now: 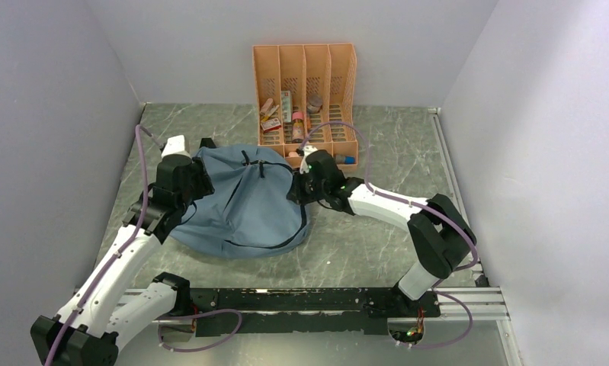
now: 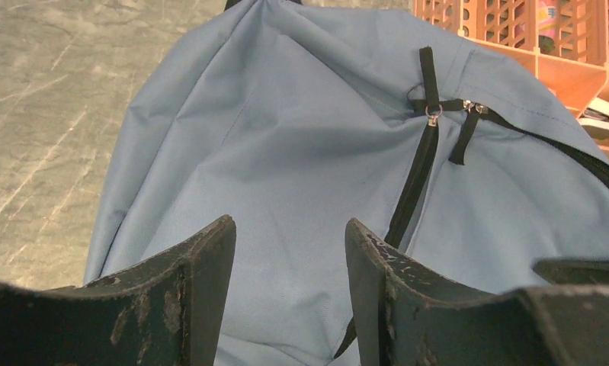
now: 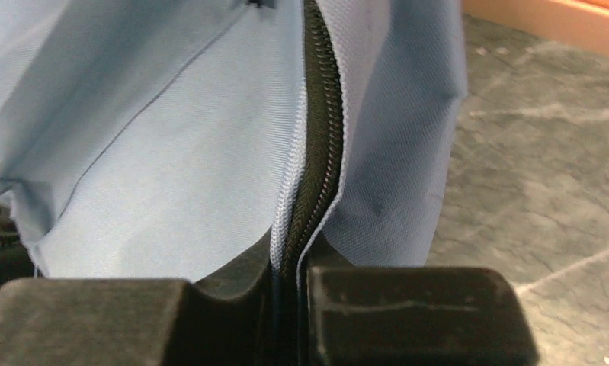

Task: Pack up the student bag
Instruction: Move the student bag to the center of the board.

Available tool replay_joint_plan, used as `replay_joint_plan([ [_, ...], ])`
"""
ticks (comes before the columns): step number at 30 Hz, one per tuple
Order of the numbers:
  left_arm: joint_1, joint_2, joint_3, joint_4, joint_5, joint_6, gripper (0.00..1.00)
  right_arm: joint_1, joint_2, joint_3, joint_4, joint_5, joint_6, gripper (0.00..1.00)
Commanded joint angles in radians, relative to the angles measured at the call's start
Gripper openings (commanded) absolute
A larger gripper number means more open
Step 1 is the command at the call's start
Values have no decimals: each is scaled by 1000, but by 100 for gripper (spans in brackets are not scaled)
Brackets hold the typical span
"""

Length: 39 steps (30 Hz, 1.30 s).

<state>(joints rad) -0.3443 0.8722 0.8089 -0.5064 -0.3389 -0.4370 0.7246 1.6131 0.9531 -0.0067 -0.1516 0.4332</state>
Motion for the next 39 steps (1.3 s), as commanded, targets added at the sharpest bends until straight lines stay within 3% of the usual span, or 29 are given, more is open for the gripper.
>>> replay_joint_plan([
  [1,-5,-2,33,51,-62,3,59,53,-15,86,56,-102,2,8],
  [5,-5,-15,34,42,-88,0,59,114,34,157,92,-139,13,2],
  [14,-4,-52,38,0,-180,-31,62,199,275,433,151,-176,50,1],
  [21,-4,-65,38,-13,-204,-41,63,201,487,690,111,-213,35,4],
  [24,-4,-62,36,-11,-203,-40,63,199,536,760,78,-160,-8,5],
  [32,-2,-60,33,0,-193,-36,63,121,549,792,51,-51,-39,6],
  [36,3,-56,30,8,-183,-33,64,87,565,821,24,-51,-61,11],
  [39,13,-55,30,12,-174,-32,64,79,560,834,10,-68,-80,22],
])
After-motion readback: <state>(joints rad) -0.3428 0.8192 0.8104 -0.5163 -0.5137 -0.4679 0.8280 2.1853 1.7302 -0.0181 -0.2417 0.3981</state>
